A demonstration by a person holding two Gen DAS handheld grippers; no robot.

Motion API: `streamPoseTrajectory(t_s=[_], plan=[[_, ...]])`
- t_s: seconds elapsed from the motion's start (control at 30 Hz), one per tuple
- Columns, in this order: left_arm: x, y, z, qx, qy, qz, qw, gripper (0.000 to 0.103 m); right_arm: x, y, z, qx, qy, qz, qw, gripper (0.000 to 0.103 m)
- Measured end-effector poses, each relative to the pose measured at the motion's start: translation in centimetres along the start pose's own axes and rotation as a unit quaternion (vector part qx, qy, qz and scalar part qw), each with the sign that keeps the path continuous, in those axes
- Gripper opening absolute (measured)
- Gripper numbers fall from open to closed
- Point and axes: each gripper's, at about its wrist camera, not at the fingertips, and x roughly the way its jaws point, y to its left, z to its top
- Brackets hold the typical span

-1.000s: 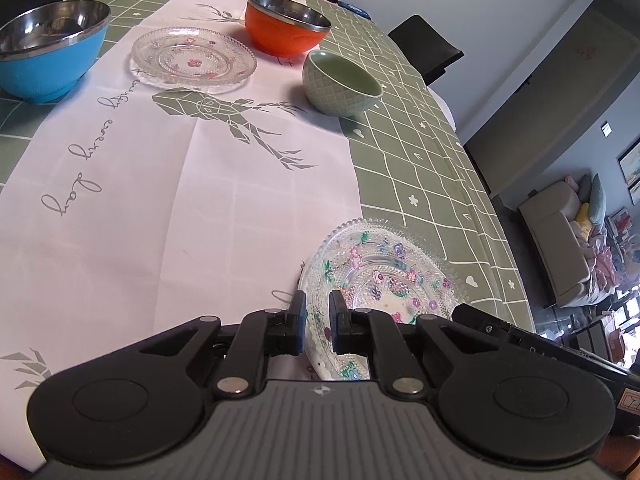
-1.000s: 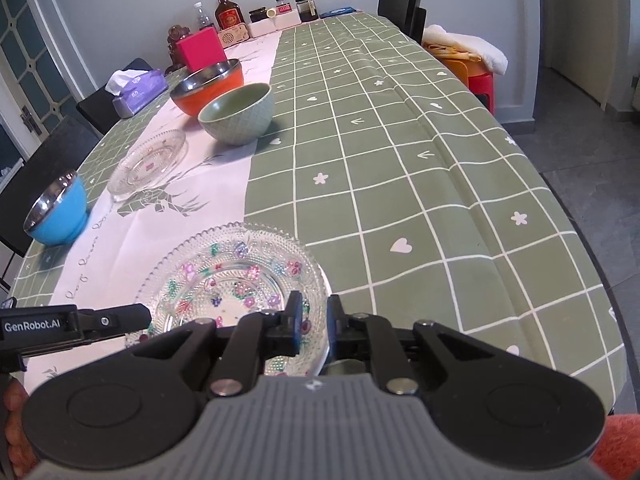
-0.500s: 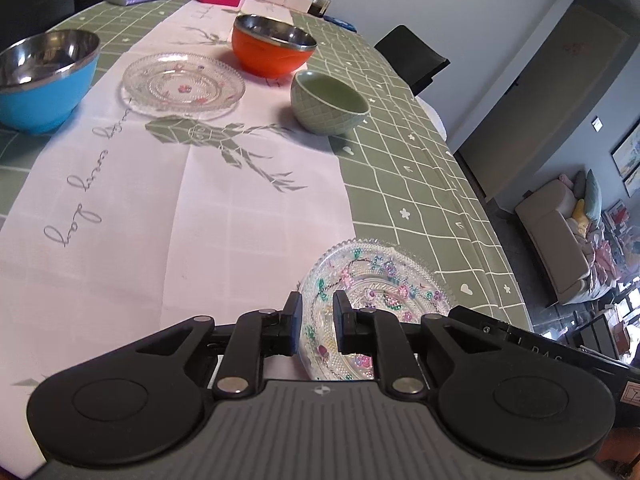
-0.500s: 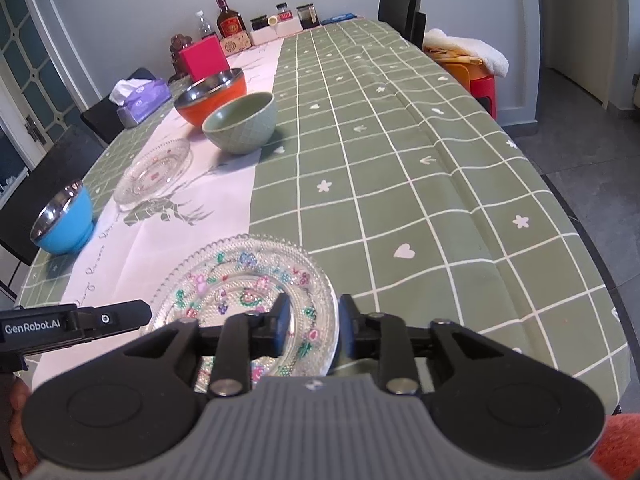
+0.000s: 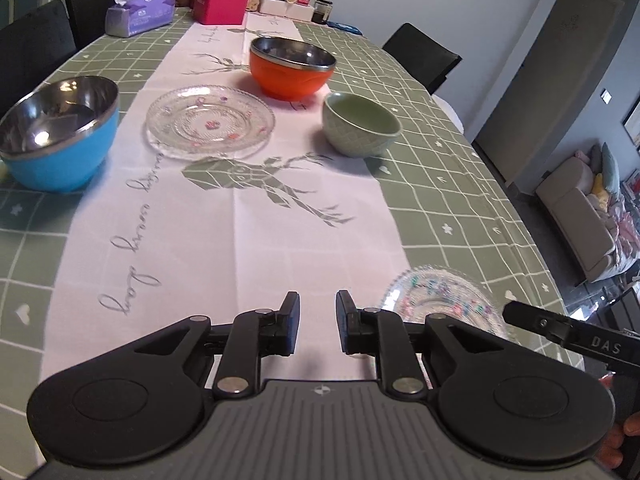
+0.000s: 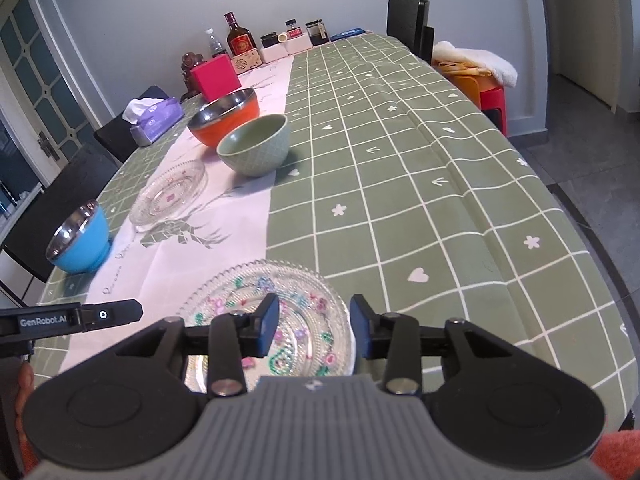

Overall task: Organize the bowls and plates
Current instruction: 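Open both grippers and pull back from the stacked plates, then move both grippers to the glass plate beside the orange bowl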

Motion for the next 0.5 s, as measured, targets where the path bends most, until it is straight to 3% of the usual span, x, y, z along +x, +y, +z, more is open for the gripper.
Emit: streamPoseTrajectory(t_s=[0.5], plan=[[1.0,4.8,4.9,0.012,-0.003,0.039,0.9992,0.022,5.6,7.4,4.9,-0.083,0.067,0.058,0.993,0.043]])
